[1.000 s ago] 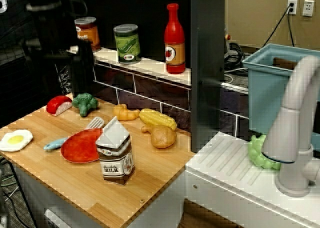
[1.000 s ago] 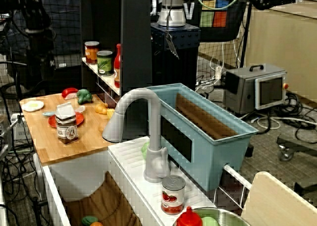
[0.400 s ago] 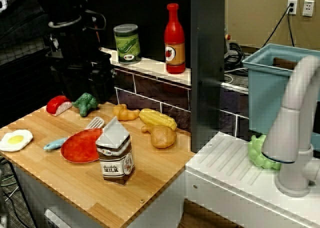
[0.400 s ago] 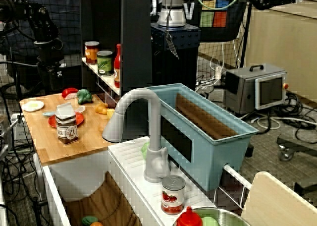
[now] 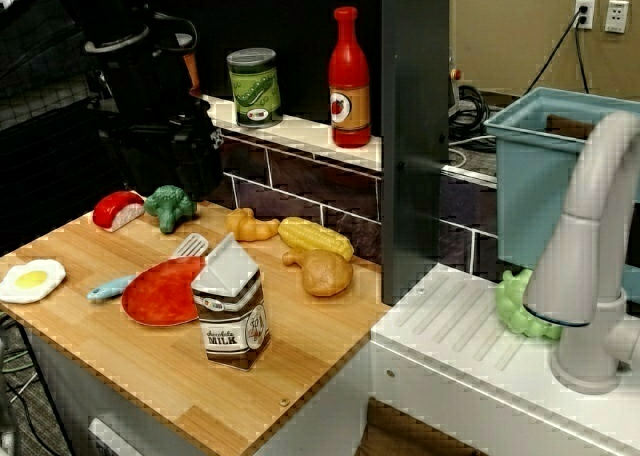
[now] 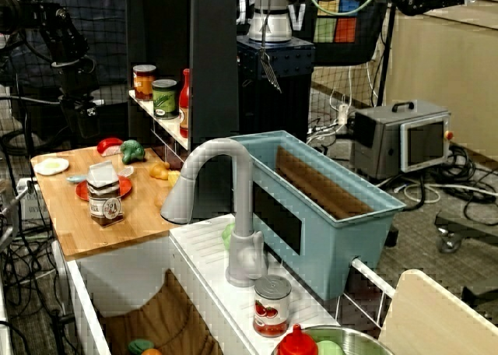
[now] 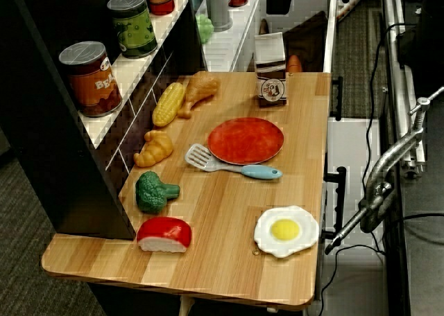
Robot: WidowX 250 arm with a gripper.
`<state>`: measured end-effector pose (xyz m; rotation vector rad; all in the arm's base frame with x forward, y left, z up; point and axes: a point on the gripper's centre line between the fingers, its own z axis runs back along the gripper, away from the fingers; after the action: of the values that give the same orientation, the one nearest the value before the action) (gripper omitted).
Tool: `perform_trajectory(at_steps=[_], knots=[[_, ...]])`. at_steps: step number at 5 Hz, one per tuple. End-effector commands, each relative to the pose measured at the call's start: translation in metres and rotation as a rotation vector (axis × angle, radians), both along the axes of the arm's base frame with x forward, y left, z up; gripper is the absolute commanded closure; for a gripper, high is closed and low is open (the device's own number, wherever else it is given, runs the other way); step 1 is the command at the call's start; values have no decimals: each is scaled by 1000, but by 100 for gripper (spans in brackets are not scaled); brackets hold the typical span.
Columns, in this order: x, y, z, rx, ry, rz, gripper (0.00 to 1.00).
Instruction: Lift milk box
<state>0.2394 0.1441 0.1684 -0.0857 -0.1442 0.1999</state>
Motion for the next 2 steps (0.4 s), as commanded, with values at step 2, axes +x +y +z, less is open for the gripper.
perform_trajectory(at_steps=[2], knots=[[20, -12, -11, 86, -107, 27, 0]])
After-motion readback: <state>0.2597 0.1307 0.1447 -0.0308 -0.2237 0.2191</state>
